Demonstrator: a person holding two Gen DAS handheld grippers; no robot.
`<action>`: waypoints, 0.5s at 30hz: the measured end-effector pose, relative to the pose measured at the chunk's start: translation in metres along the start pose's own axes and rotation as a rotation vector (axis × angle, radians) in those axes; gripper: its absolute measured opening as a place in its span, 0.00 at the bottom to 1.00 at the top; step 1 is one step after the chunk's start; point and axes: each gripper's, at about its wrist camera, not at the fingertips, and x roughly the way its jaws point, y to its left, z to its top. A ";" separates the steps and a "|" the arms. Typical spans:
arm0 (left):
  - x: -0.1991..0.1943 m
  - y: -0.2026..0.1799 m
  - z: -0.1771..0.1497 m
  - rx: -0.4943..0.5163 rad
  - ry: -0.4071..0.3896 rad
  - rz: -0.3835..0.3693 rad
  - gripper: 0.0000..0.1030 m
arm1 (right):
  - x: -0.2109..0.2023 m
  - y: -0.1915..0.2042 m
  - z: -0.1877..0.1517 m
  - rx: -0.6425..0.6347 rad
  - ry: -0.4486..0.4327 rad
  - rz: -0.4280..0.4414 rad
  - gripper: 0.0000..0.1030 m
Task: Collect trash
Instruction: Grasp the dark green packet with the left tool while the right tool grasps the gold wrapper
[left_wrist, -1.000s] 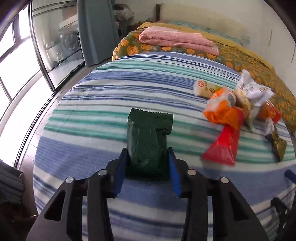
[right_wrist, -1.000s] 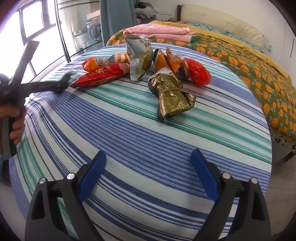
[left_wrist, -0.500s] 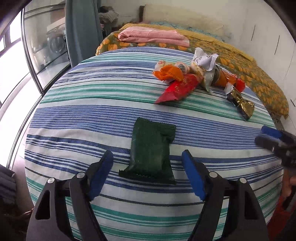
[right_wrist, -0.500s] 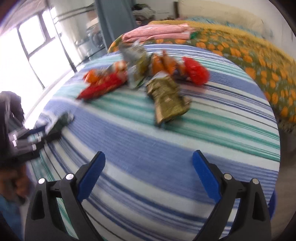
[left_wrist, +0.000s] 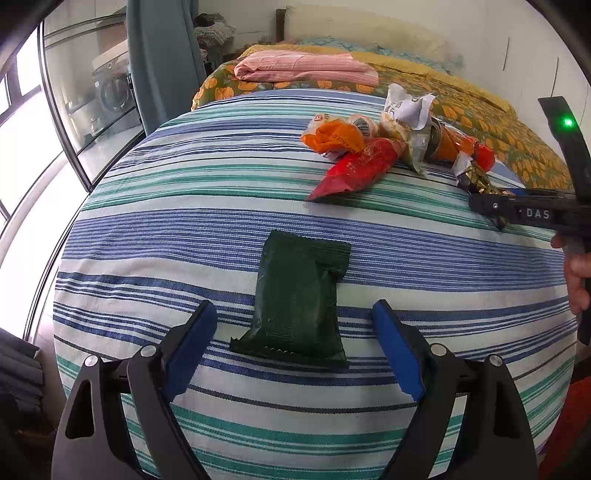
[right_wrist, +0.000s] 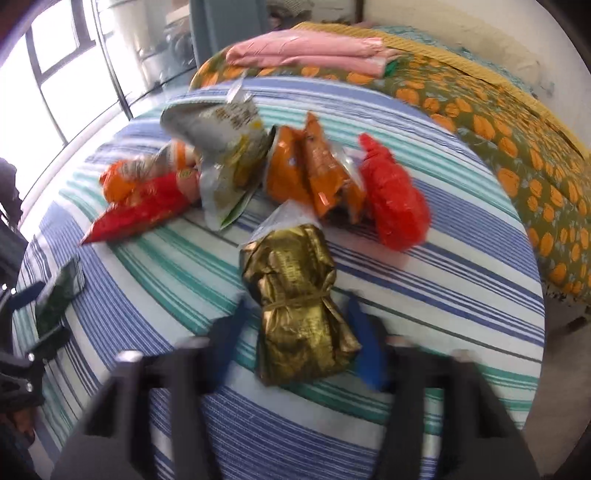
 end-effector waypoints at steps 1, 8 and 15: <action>0.000 0.000 0.000 0.000 0.000 0.000 0.83 | -0.004 -0.004 -0.002 0.011 0.002 0.013 0.38; -0.001 0.003 -0.002 0.000 0.003 -0.071 0.91 | -0.036 -0.002 -0.049 -0.029 0.062 0.041 0.39; -0.010 0.015 -0.006 -0.027 0.007 -0.178 0.92 | -0.068 -0.002 -0.093 -0.080 0.085 0.034 0.57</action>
